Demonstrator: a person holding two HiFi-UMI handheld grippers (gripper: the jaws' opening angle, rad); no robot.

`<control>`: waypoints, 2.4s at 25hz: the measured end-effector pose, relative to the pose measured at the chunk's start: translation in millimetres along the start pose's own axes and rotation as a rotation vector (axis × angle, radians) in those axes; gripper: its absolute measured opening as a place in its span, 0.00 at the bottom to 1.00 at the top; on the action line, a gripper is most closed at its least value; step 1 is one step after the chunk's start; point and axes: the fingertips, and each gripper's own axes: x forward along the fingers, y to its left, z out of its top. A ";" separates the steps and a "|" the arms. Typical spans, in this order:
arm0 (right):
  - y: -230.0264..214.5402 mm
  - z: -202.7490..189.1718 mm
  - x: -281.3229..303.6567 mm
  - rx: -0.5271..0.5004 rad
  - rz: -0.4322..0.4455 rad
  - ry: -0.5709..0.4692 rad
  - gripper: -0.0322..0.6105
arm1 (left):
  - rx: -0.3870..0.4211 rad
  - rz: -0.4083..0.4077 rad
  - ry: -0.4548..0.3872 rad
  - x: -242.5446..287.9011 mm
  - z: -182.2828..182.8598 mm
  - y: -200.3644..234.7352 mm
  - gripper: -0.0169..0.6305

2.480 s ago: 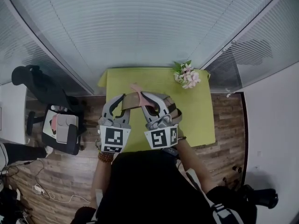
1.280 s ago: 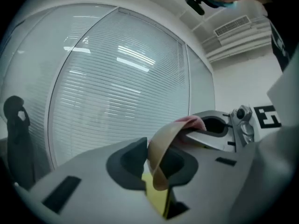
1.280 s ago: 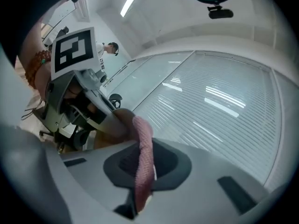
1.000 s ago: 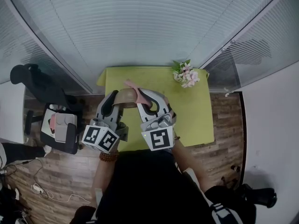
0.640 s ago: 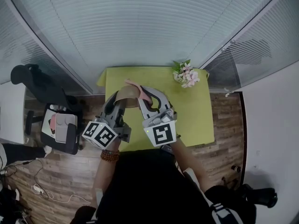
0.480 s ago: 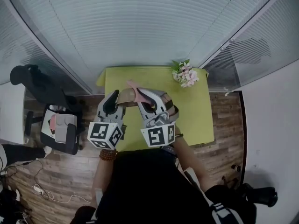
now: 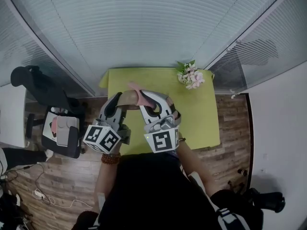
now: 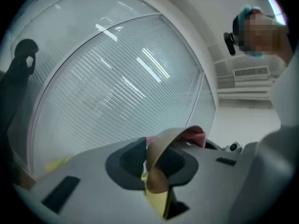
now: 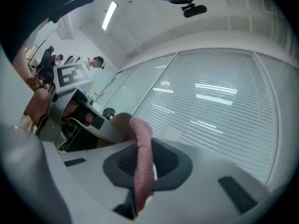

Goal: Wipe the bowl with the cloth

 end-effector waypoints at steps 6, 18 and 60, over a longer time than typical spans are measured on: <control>-8.0 3.1 0.0 0.183 0.019 -0.035 0.09 | -0.380 -0.056 -0.144 -3.1 0.9 4.6 0.12; 22.3 -35.4 -2.6 -0.387 0.138 0.131 0.08 | 0.422 0.125 0.333 12.9 -59.4 8.1 0.13; -11.5 11.7 -13.2 0.322 -0.021 -0.095 0.09 | -0.197 -0.195 -0.086 -5.1 6.4 -13.8 0.14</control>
